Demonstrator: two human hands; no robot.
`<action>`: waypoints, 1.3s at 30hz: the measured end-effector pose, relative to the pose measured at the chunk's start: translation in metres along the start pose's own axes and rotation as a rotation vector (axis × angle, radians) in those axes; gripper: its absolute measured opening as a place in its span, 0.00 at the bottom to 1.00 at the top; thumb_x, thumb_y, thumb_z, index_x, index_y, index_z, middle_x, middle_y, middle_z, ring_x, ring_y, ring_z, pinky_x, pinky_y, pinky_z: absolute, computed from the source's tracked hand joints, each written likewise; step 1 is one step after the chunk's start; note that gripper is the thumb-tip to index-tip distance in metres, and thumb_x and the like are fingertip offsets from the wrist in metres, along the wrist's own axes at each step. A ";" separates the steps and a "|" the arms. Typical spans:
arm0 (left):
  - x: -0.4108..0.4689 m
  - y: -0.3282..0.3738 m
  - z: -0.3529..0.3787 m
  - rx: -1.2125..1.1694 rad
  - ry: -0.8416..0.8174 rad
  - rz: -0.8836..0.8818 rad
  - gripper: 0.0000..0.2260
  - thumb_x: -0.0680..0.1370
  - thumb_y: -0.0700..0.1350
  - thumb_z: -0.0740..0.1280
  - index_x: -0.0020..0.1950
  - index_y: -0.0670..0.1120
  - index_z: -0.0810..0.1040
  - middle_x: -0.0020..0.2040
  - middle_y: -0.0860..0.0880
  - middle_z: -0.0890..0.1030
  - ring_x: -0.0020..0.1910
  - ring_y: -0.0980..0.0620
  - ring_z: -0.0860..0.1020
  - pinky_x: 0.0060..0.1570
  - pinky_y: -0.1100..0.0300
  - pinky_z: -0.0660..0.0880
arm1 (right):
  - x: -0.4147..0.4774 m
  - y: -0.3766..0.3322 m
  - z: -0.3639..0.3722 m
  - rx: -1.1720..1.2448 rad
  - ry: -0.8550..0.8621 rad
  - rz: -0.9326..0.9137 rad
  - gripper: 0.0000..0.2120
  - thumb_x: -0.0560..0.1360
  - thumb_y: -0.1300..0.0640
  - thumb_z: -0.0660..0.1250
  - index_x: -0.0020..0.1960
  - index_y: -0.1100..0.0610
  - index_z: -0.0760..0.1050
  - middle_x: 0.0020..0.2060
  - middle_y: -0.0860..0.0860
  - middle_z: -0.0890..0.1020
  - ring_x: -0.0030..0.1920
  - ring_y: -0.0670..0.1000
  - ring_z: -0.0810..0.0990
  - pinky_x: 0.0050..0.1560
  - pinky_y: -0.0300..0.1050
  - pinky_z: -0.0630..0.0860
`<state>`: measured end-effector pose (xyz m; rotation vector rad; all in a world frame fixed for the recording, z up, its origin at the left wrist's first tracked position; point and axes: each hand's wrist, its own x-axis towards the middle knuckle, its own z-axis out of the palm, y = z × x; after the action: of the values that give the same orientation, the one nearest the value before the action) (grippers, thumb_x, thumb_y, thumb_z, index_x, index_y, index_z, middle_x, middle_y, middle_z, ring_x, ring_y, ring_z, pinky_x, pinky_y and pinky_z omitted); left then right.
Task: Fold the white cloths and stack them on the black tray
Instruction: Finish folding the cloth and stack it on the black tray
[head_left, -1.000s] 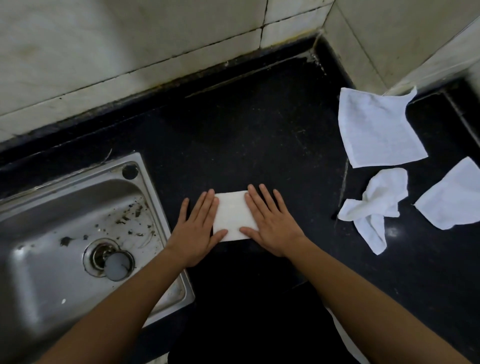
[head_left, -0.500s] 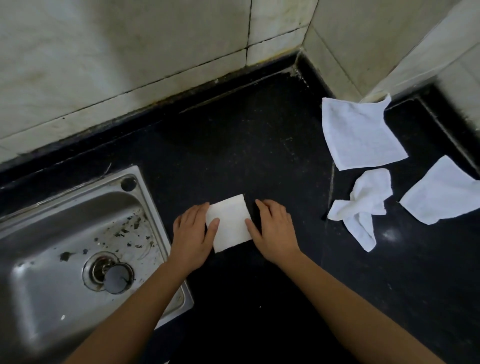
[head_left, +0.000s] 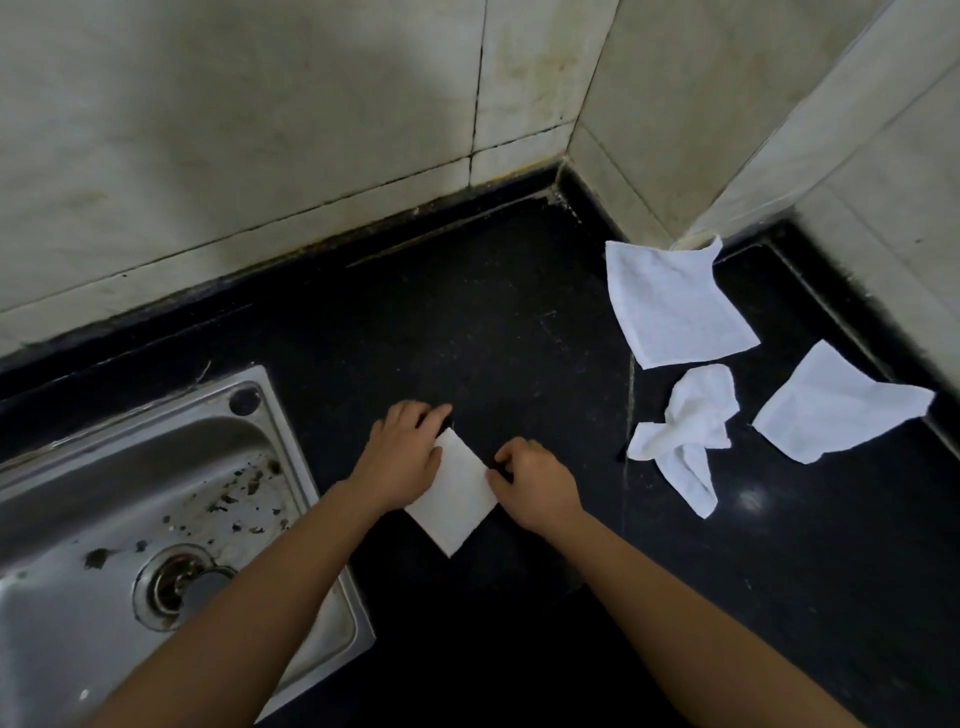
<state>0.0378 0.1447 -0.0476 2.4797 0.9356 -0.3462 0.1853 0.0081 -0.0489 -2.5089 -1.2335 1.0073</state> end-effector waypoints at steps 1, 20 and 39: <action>0.008 0.001 -0.005 0.064 -0.068 0.058 0.27 0.82 0.48 0.59 0.80 0.53 0.53 0.78 0.45 0.56 0.78 0.45 0.51 0.74 0.46 0.56 | -0.001 0.001 0.001 -0.034 -0.014 0.017 0.18 0.78 0.45 0.66 0.63 0.53 0.74 0.56 0.51 0.76 0.56 0.52 0.77 0.51 0.47 0.76; -0.047 -0.005 -0.064 -0.672 0.026 0.109 0.06 0.74 0.43 0.74 0.48 0.54 0.82 0.45 0.56 0.84 0.46 0.60 0.81 0.48 0.63 0.76 | -0.049 -0.017 -0.062 0.709 0.085 -0.140 0.06 0.78 0.56 0.70 0.54 0.48 0.78 0.41 0.49 0.81 0.41 0.42 0.79 0.46 0.36 0.75; -0.132 0.280 -0.061 -1.287 -0.415 0.278 0.11 0.79 0.47 0.67 0.58 0.42 0.80 0.54 0.41 0.85 0.54 0.43 0.84 0.57 0.45 0.77 | -0.314 0.111 -0.121 1.207 0.572 0.092 0.20 0.73 0.54 0.72 0.60 0.63 0.74 0.47 0.51 0.82 0.50 0.48 0.82 0.55 0.45 0.78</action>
<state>0.1338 -0.0827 0.1492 1.2408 0.3806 -0.0815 0.1980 -0.2829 0.1523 -1.6456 -0.1757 0.6337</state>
